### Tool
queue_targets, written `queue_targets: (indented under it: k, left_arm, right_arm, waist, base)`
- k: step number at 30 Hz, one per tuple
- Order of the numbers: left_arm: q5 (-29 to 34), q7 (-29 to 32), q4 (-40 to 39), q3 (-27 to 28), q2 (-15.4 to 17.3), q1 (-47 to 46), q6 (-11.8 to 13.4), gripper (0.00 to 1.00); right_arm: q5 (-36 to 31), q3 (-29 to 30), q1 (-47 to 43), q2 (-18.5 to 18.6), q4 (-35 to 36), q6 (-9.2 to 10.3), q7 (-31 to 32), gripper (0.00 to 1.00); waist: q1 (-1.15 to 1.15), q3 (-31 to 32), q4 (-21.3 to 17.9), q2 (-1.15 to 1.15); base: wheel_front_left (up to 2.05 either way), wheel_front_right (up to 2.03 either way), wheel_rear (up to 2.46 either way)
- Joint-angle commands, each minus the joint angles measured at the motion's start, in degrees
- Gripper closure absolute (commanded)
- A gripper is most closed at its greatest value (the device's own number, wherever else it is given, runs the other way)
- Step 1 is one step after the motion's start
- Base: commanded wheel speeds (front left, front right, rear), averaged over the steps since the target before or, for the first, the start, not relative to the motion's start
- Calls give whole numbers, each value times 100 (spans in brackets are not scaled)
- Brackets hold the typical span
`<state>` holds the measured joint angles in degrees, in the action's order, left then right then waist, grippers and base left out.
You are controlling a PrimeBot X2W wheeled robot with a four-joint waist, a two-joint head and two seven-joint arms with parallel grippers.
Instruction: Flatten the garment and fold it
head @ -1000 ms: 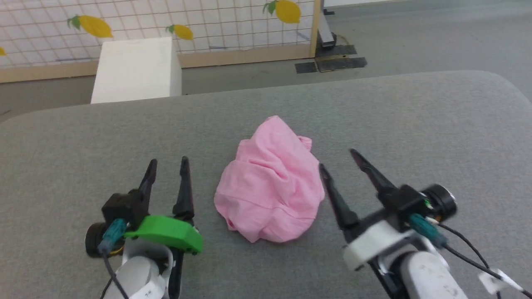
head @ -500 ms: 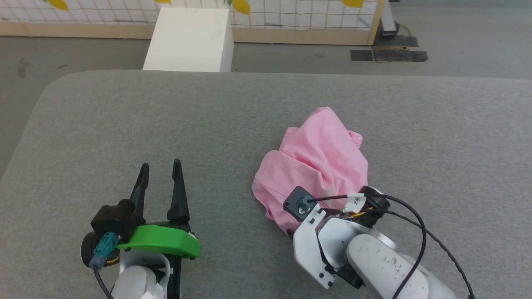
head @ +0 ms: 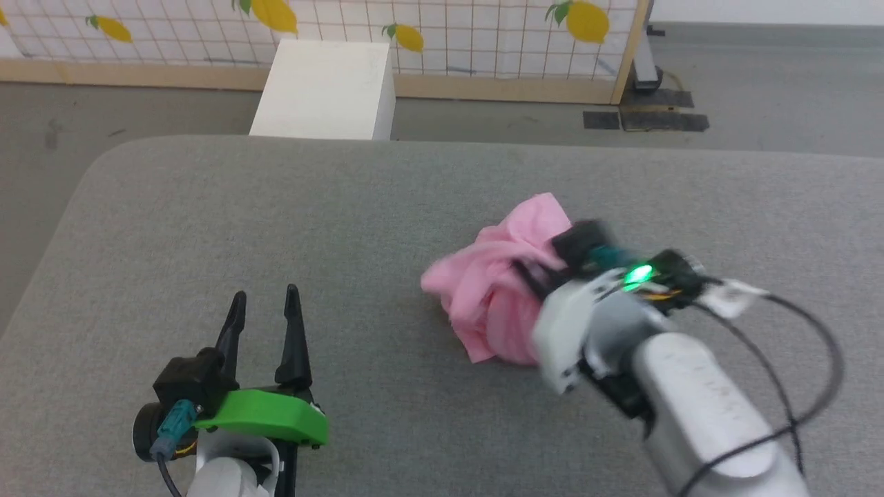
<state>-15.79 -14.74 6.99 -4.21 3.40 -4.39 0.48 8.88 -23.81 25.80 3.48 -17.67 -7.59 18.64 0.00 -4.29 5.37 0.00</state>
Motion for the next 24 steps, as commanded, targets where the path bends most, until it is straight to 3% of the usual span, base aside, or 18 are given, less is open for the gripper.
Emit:
queue_targets:
  k: [1, 8, 14, 16, 21, 24]
  left_arm:
    - [51, -26, -25, 26, -28, 75, -38, 0]
    - [94, -26, -88, 62, -41, 76, -86, 0]
    - [99, -26, -80, 60, -46, 63, -114, 0]
    - [92, -26, -66, 47, -48, 61, -129, 0]
    - [83, -26, -24, 40, -49, 43, -152, 0]
    - [93, -26, -14, 39, -50, 31, -166, 0]
  right_arm:
    - [-83, 455, -206, -7, 172, 10, -178, 100]
    - [-429, 3118, -1187, -56, 822, 10, -501, 100]
    - [-252, 4243, -1908, -58, 631, 10, -88, 100]
    - [-216, 4412, -2049, -59, 671, 10, -161, 0]
    - [-351, 4124, -2283, -59, 1171, 10, -944, 0]
    - [-579, 3366, -2368, -59, 1562, 10, -1397, 0]
  waist:
    - [0, 90, -96, 0]
    - [0, 86, -221, 0]
    - [0, 55, -329, 0]
    - [0, 56, -362, 0]
    - [0, 60, -438, 0]
    - [0, 64, -475, 0]
  base:
    - [0, 0, 0]
    - [0, 0, 0]
    - [0, 0, 0]
    - [0, 0, 0]
    - [0, 0, 0]
    - [0, 0, 0]
